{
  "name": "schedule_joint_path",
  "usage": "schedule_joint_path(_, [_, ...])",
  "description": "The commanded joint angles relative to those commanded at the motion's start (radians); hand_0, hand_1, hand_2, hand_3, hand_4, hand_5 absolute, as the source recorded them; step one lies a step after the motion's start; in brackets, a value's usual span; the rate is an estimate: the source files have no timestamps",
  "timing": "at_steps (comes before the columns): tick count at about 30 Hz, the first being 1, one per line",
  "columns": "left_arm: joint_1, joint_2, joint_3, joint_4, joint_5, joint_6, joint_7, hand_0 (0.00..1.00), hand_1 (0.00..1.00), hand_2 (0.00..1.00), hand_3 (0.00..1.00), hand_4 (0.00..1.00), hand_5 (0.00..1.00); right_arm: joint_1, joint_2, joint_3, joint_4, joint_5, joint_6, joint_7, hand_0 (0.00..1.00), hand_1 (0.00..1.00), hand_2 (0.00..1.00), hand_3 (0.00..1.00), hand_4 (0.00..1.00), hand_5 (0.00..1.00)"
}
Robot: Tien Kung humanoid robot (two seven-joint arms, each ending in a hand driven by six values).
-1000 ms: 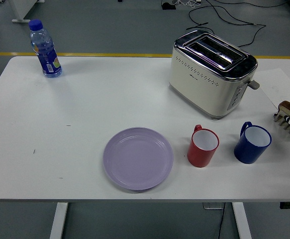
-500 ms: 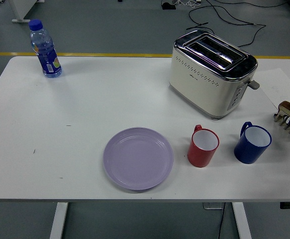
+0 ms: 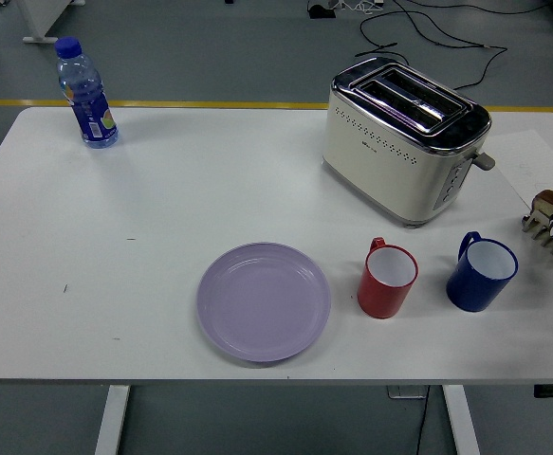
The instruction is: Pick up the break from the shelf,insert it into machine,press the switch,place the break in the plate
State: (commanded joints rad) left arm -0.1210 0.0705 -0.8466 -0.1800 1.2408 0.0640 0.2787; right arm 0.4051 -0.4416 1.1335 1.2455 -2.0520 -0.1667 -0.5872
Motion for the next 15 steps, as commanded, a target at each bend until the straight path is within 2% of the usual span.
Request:
schedule_joint_path(1, [0.0,0.0,0.0,0.0,0.0,0.0,0.0,0.653,0.586,0.591,0.601,0.331,0.95,0.001,0.0,-0.002,-0.001,-0.002,0.001,0.001,0.393,0.446,0.501,0.557,0.472,0.002])
schedule_joint_path(6, [0.001,0.0,-0.001,0.0,0.002,0.0,0.0,0.653,0.586,0.591,0.601,0.331,0.95,0.002,0.004,-0.005,-0.014,0.001,0.016,-0.002,0.393,0.446,0.501,0.557,0.472,0.002])
schedule_joint_path(7, [0.001,0.0,-0.001,0.0,0.001,0.0,0.0,0.653,0.586,0.591,0.601,0.331,0.95,0.002,0.004,-0.005,-0.014,0.0,0.012,-0.001,0.377,0.435,0.49,0.546,0.415,0.002])
schedule_joint_path(12, [0.0,0.001,0.003,0.0,-0.005,0.001,-0.001,0.653,0.586,0.591,0.601,0.331,0.95,0.003,-0.003,-0.004,0.0,-0.01,-0.033,0.008,0.377,0.435,0.49,0.546,0.415,0.002])
schedule_joint_path(13, [-0.001,0.002,0.005,0.0,-0.008,0.002,-0.002,0.653,0.586,0.591,0.601,0.329,0.951,0.004,-0.006,-0.001,0.008,-0.014,-0.047,0.011,0.378,0.41,0.465,0.537,0.363,0.002])
schedule_joint_path(15, [-0.002,0.002,0.005,0.0,-0.011,0.002,-0.002,0.653,0.586,0.591,0.601,0.329,0.951,0.005,-0.014,0.006,0.027,-0.023,-0.065,0.017,0.378,0.41,0.465,0.537,0.363,0.002])
